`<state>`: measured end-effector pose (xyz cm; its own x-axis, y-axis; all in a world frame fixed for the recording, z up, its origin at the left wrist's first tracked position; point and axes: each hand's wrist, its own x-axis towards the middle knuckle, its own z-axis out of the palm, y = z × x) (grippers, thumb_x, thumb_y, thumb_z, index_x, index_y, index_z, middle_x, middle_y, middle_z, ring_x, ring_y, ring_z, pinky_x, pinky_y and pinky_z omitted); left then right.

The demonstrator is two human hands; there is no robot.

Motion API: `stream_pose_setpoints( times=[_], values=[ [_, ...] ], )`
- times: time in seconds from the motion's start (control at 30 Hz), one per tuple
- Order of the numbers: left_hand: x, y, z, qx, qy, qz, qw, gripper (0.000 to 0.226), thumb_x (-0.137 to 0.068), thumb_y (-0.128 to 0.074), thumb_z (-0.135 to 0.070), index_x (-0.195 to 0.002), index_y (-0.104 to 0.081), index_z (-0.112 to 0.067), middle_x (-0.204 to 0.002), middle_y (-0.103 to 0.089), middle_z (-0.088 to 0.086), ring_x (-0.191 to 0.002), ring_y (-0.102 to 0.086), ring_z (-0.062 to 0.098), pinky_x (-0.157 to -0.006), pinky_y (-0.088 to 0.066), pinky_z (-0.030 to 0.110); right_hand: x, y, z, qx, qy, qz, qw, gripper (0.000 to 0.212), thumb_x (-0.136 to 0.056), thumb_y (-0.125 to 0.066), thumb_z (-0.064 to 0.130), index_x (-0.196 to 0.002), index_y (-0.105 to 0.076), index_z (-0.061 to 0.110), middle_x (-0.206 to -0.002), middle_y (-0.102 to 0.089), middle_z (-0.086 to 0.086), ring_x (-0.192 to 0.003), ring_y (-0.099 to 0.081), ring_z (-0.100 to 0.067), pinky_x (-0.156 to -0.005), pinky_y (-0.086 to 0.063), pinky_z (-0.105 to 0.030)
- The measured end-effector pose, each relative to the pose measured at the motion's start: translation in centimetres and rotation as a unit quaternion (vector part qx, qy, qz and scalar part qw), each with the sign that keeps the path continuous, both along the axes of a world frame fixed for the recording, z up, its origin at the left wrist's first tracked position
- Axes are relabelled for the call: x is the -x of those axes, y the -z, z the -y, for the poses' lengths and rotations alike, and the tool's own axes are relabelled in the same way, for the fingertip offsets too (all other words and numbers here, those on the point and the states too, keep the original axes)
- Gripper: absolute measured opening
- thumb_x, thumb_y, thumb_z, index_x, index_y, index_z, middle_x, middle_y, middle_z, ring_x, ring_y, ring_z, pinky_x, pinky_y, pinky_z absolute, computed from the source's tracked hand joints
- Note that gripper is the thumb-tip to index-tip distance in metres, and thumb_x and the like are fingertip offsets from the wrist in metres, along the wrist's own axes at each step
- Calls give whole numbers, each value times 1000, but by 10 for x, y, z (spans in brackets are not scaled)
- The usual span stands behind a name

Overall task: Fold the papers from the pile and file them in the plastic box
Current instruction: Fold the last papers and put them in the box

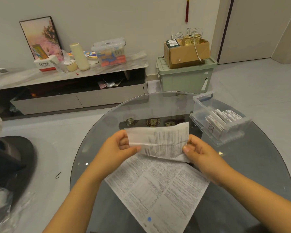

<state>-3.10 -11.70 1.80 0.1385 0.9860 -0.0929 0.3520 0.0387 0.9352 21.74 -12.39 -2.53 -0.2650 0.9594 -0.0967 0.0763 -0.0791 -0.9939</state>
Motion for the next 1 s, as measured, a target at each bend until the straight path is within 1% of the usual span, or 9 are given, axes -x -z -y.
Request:
stream_pose_setpoints(
  times=[0.1,0.17,0.3,0.37,0.57,0.67,0.77,0.9,1.0],
  values=[
    [-7,12,-3,29,-2,-18,999,38,-84,-67,-5,-118,-54,-19,-107,-71,-3,-97,-68,11,-88,-54,34,0,0,2,45,25,9,999,13,-94,-50,12,-100,-57,3,-98,-73,-3,-94,-68,-19,-93,-50,-43],
    [-12,19,-6,37,-13,-55,998,41,-85,-68,-10,-120,-51,-22,-109,-70,-3,-95,-68,8,-88,-55,35,1,-1,4,26,45,94,994,12,-91,-57,21,-96,-64,12,-93,-73,3,-86,-69,-12,-86,-54,-36],
    [-22,24,-8,38,-8,-153,988,50,-85,-68,-20,-125,-39,-30,-107,-64,-9,-92,-64,6,-69,-53,18,1,1,5,-19,53,263,963,11,-86,-64,33,-91,-66,24,-81,-68,10,-72,-64,-6,-67,-54,-24],
    [-24,27,-7,50,14,-208,977,70,-83,-70,-27,-136,-26,-35,-110,-58,-11,-96,-60,9,-63,-47,14,0,4,6,-24,42,330,943,18,-82,-65,40,-92,-63,26,-80,-65,10,-71,-61,-6,-66,-53,-25],
    [-29,42,-4,62,38,-296,952,125,-63,-83,-43,-142,13,-47,-143,-37,-5,-127,-43,22,-102,-42,41,7,-1,13,-94,3,494,864,50,-73,-63,62,-113,-47,35,-90,-46,21,-89,-42,-5,-81,-35,-20],
    [-26,46,-7,80,32,-327,941,126,-62,-83,-46,-141,15,-49,-145,-32,-3,-129,-39,27,-104,-39,51,6,-7,11,-86,-4,509,857,48,-72,-65,61,-101,-37,35,-85,-42,20,-88,-39,-7,-77,-30,-22],
    [-21,44,-10,93,36,-334,937,120,-68,-81,-41,-146,10,-42,-137,-37,0,-118,-47,22,-101,-43,46,1,-9,8,-79,-18,507,858,50,-71,-69,57,-96,-33,33,-77,-40,20,-86,-40,-7,-74,-29,-23],
    [-17,42,-13,96,38,-356,929,114,-72,-79,-36,-148,6,-38,-131,-41,-1,-109,-50,15,-96,-47,36,-7,-7,4,-83,-22,486,870,78,-68,-76,49,-125,-28,30,-83,-35,22,-95,-41,-9,-82,-37,-25],
    [-14,43,-11,89,19,-363,927,116,-68,-82,-40,-147,3,-42,-133,-38,-3,-115,-48,20,-99,-46,43,-13,-2,-1,-80,-27,450,889,111,-63,-81,46,-142,-4,35,-114,-33,14,-115,-33,-12,-104,-32,-33]
  ],
)
